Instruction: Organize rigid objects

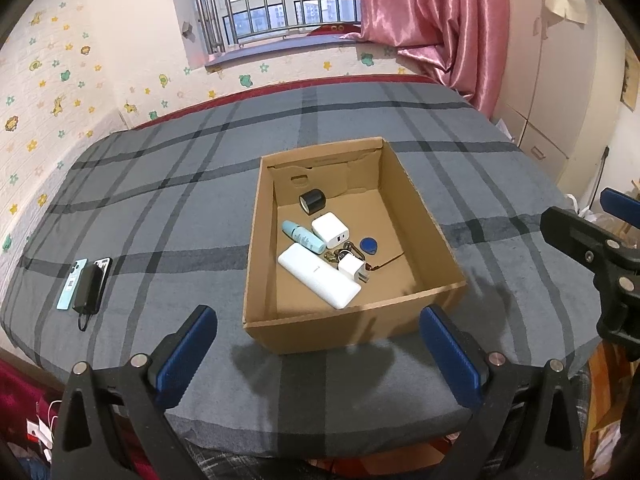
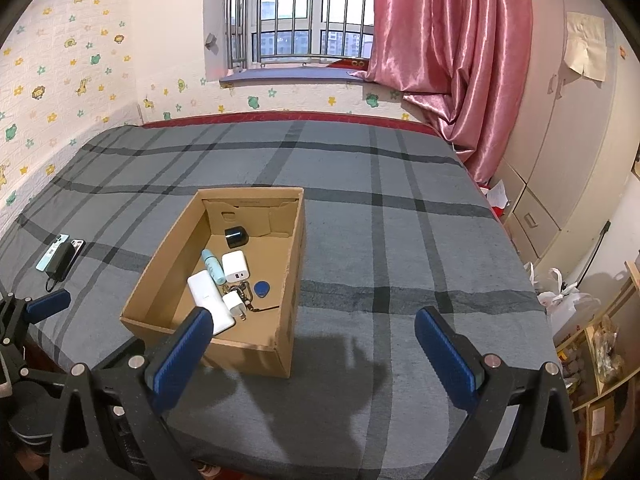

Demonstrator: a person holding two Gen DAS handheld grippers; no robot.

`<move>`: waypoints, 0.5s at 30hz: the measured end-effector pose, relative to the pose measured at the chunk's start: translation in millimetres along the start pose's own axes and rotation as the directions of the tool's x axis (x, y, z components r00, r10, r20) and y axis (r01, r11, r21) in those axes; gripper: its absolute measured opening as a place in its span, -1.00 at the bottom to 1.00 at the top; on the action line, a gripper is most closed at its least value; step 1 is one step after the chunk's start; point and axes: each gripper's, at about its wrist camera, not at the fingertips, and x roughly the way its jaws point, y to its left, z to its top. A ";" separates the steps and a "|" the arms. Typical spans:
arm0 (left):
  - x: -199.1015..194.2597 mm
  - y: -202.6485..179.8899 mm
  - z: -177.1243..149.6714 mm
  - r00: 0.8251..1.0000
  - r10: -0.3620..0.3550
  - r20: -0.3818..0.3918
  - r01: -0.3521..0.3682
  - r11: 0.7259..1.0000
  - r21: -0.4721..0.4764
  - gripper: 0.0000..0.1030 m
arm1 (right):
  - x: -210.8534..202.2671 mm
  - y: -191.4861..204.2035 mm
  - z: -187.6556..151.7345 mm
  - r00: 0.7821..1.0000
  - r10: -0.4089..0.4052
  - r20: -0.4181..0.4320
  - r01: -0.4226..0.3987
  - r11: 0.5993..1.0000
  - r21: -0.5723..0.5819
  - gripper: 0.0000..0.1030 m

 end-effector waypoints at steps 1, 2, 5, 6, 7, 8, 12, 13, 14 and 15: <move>0.5 0.2 -0.3 1.000 0.002 -0.002 -0.002 1.000 -0.002 1.00 | 0.0 0.2 0.0 1.000 0.000 0.000 0.000 1.000 -0.001 1.00; 0.9 0.2 -0.8 1.000 0.002 -0.004 -0.002 1.000 -0.002 1.00 | -0.1 0.1 0.0 1.000 -0.001 0.001 0.001 1.000 -0.001 1.00; 0.4 -0.2 -1.2 1.000 0.001 -0.002 -0.001 1.000 -0.001 1.00 | 0.1 -1.3 0.1 1.000 -0.005 0.000 0.005 1.000 0.003 1.00; 0.2 -0.5 -1.4 1.000 -0.001 0.000 0.001 1.000 0.000 1.00 | -0.5 -2.0 0.1 1.000 -0.006 0.000 0.006 1.000 0.004 1.00; 0.6 -0.5 -1.5 1.000 0.000 -0.001 0.000 1.000 0.001 1.00 | -0.9 -2.3 0.1 1.000 -0.007 0.000 0.007 1.000 0.004 1.00; 0.5 -0.6 -1.9 1.000 0.000 0.001 0.000 1.000 0.001 1.00 | -1.0 -2.9 0.2 1.000 -0.006 0.000 0.006 1.000 0.005 1.00; -0.3 -1.0 -1.8 1.000 -0.001 0.005 0.001 1.000 0.004 1.00 | -1.8 -3.1 -0.3 1.000 -0.007 0.001 0.007 1.000 0.002 1.00; -0.4 -0.7 -1.5 1.000 -0.001 0.004 0.001 1.000 0.003 1.00 | -1.6 -3.8 -0.2 1.000 -0.007 0.000 0.007 1.000 0.002 1.00; -0.8 -0.9 -1.3 1.000 -0.002 0.004 0.002 1.000 0.002 1.00 | -2.0 -3.1 -0.4 1.000 -0.009 0.000 0.009 1.000 0.002 1.00; -0.8 -0.9 -1.3 1.000 -0.002 0.006 0.002 1.000 0.003 1.00 | -2.1 -3.2 -0.4 1.000 -0.009 0.001 0.009 1.000 0.003 1.00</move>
